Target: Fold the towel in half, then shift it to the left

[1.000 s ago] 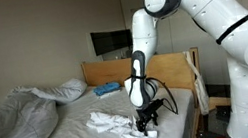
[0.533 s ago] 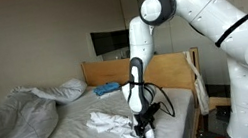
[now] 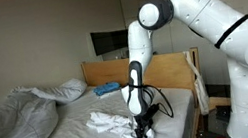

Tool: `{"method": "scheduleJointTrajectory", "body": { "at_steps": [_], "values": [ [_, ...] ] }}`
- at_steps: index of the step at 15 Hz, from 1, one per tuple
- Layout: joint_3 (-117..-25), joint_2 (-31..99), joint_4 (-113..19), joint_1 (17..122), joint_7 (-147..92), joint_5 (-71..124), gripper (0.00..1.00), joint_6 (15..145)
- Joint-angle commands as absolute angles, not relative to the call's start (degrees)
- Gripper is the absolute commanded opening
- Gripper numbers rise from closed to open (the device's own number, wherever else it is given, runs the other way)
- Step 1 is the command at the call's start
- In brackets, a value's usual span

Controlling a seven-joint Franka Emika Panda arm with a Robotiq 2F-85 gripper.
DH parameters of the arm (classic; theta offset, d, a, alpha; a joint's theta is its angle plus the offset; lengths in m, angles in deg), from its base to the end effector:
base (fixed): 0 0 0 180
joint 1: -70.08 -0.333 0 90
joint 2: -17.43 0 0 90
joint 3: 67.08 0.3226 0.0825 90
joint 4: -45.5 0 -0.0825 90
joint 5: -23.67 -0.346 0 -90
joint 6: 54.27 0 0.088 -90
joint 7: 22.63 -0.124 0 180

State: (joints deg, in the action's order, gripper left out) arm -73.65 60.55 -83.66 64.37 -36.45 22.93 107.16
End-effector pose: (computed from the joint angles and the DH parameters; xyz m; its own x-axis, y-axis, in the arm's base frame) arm 0.4733 -0.0157 0.0444 0.9552 -0.2490 -0.1599 -0.2319 -0.9655 0.1180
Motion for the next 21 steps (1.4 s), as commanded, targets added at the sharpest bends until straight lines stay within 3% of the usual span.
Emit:
{"method": "scheduleJointTrajectory", "body": {
  "at_steps": [1, 4, 8, 10, 16, 21],
  "values": [
    [-74.4, 61.3, -83.5, 63.6, -35.6, 23.5, 0.29, 109.2],
    [-74.9, 61.1, -83.6, 63.1, -35.7, 23.7, 0.10, 109.4],
    [-76.4, 59.8, -84.1, 61.4, -36.7, 23.9, 0.03, 109.7],
    [-77.6, 58.2, -84.9, 59.7, -37.3, 24.2, 0.08, 109.5],
    [-86.0, 52.4, -84.9, 50.7, -41.7, 29.4, 0.07, 103.9],
    [-87.9, 47.0, -83.3, 49.1, -44.1, 34.8, 0.08, 99.6]
  ]
}}
